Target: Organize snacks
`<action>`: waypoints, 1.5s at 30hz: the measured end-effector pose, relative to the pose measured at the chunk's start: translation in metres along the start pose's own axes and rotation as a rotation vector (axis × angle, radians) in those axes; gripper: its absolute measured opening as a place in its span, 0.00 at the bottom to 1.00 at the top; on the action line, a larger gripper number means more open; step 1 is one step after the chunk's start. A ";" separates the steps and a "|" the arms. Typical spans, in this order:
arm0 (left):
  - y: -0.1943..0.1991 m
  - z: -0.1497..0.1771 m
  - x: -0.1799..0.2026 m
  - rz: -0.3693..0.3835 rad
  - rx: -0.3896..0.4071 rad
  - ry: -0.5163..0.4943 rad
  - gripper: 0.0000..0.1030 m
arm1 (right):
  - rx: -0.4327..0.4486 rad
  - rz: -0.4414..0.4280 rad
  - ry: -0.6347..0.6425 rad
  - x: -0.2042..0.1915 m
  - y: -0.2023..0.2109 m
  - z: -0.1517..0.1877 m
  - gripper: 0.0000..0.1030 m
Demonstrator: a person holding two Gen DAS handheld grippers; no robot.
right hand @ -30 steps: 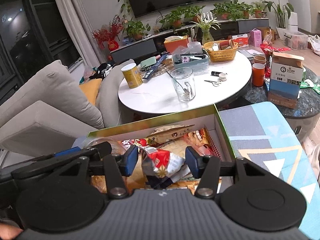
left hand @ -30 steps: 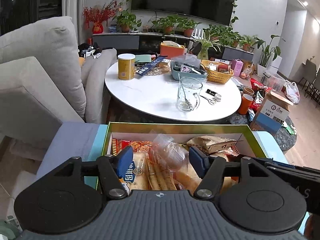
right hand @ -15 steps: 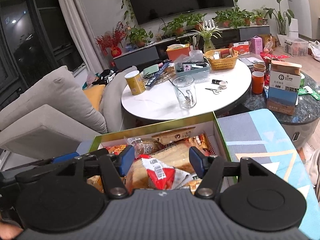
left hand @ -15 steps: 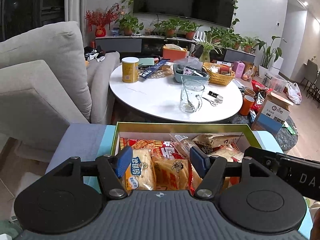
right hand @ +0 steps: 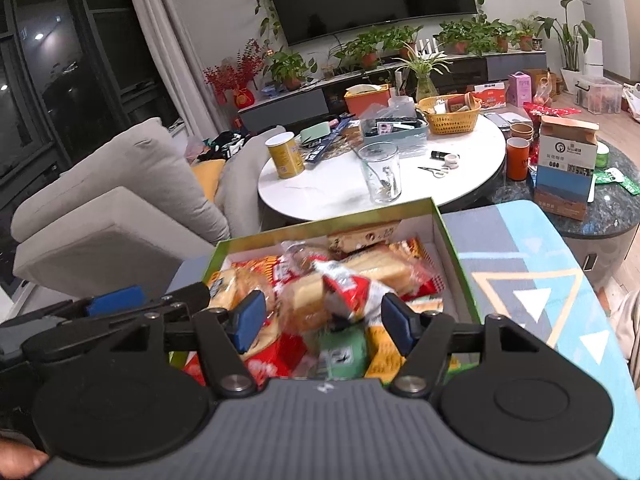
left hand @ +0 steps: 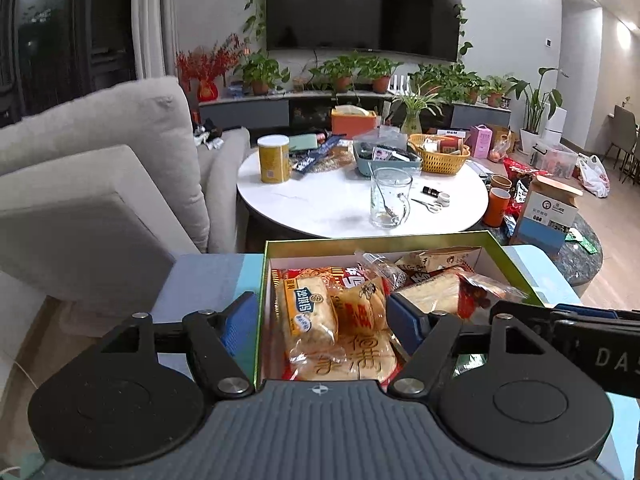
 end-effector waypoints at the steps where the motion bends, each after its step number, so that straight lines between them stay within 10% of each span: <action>1: 0.005 0.002 0.000 -0.005 0.006 -0.006 0.67 | 0.003 -0.001 0.003 -0.002 0.004 0.003 0.57; 45: 0.128 0.119 -0.018 -0.086 -0.013 0.002 0.68 | 0.027 0.012 0.108 -0.036 0.093 0.104 0.57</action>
Point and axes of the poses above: each gripper's, at about its wrist camera, not at the fingertips, and y roughly against the way its jaws point, x to its right, z to its underside, the point moved 1 cm from there along -y, roughly the way its jaws point, and after that the axes turned 11 degrees about -x, right-handed, at the moved point
